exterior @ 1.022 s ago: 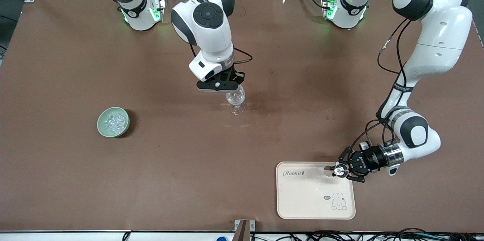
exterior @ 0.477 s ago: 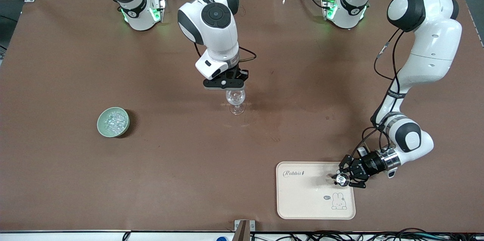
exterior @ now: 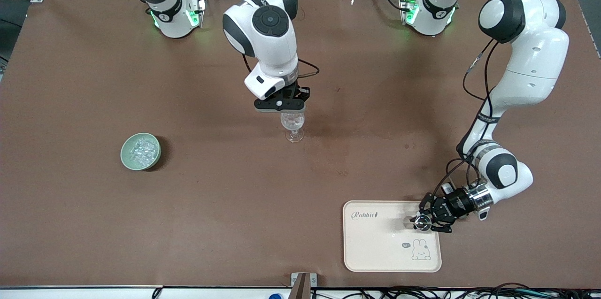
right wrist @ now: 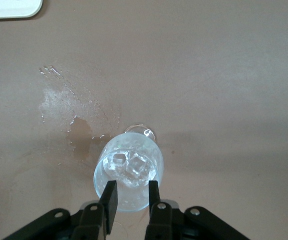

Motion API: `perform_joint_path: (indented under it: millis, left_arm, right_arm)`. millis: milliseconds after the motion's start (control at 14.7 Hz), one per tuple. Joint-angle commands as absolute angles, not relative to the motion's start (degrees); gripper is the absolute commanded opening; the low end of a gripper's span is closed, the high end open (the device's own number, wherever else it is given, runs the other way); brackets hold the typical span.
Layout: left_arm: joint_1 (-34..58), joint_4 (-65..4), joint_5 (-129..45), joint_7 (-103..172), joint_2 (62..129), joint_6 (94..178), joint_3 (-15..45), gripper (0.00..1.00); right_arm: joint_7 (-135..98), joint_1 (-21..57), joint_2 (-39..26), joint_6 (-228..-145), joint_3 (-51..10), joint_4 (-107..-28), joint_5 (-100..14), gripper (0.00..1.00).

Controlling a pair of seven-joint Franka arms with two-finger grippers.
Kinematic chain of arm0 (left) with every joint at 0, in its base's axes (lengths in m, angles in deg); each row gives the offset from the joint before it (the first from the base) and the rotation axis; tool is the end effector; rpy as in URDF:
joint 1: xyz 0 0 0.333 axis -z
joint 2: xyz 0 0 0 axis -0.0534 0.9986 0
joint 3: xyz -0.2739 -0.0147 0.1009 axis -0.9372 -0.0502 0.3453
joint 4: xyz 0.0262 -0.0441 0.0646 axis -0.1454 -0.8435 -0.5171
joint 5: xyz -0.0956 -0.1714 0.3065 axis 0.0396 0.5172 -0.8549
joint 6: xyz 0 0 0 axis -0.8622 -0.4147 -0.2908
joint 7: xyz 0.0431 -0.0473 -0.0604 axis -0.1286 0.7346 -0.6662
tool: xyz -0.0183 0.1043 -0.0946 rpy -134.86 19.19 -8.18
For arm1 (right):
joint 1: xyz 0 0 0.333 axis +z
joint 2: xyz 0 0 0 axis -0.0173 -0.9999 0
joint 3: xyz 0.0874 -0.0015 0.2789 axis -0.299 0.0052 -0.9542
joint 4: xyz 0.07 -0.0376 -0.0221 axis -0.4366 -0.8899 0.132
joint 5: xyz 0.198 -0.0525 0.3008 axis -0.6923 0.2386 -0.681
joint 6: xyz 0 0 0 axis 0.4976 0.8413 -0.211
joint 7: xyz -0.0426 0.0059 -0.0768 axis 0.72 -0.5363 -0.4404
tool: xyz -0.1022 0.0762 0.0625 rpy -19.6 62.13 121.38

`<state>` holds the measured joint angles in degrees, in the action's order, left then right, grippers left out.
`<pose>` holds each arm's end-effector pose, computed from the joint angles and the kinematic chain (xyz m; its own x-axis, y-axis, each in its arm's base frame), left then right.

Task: Pour wine and add ice with both arms
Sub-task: 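Drop ice with the right gripper while the left gripper sets the jigger down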

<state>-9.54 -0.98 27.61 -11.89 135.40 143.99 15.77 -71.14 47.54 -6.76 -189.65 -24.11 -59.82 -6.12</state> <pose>0.7192 -0.0694 0.1057 -0.1678 0.2219 -0.9605 0.9112 0.4067 -0.0652 0.4614 0.4558 0.3560 0.9971 -0.0481 0.0591 -0.0460 -0.9983 -0.0367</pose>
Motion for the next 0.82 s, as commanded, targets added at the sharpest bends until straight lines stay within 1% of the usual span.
perform_joint_path:
  millis: [0,68,136,204,272,341,409,477,545,749]
  left_arm:
    - [-8.72,0.37,29.14,-10.35,136.07,144.52,15.77,0.14]
    - [-8.71,0.19,29.14,-10.35,136.07,144.52,15.77,0.18]
    - [-8.63,0.1,29.14,-10.26,136.07,144.52,15.77,0.23]
    - [-8.71,0.01,28.97,-10.17,135.9,144.44,15.77,0.35]
    - [-8.71,-0.07,28.97,-10.26,135.81,144.44,15.77,0.42]
    - [-8.71,-0.07,28.88,-10.26,135.72,144.44,15.77,0.54]
    - [-8.71,-0.07,28.71,-10.43,135.54,144.44,15.85,0.68]
    - [-8.8,-0.16,28.53,-10.61,135.46,144.44,15.85,0.85]
    - [-8.8,-0.16,27.92,-10.52,134.93,144.35,16.03,1.0]
    - [-10.73,-1.47,17.76,-11.22,131.16,143.3,16.03,1.0]
  right_arm:
    - [-71.03,48.01,-6.59,-190.12,-23.82,-59.98,-5.75,0.61]
    - [-71.03,47.92,-6.59,-190.04,-23.82,-59.98,-5.75,0.69]
    - [-70.94,47.66,-6.51,-189.95,-23.82,-59.98,-5.75,0.76]
    - [-70.85,47.22,-6.51,-189.95,-23.73,-59.9,-5.67,0.81]
    - [-70.42,46.52,-6.42,-189.95,-23.47,-59.9,-5.66,0.86]
    - [-68.76,45.21,-6.07,-189.95,-23.55,-59.9,-5.66,0.89]
    - [-66.65,43.72,-5.72,-189.86,-23.47,-59.9,-5.75,0.96]
    - [-64.55,41.96,-5.28,-189.6,-23.47,-59.9,-5.75,1.0]
    - [-62.61,39.95,-4.23,-189.42,-23.47,-59.9,-5.75,1.0]
    - [-59.69,35.46,-0.54,-188.54,-23.38,-60.07,-5.66,1.0]
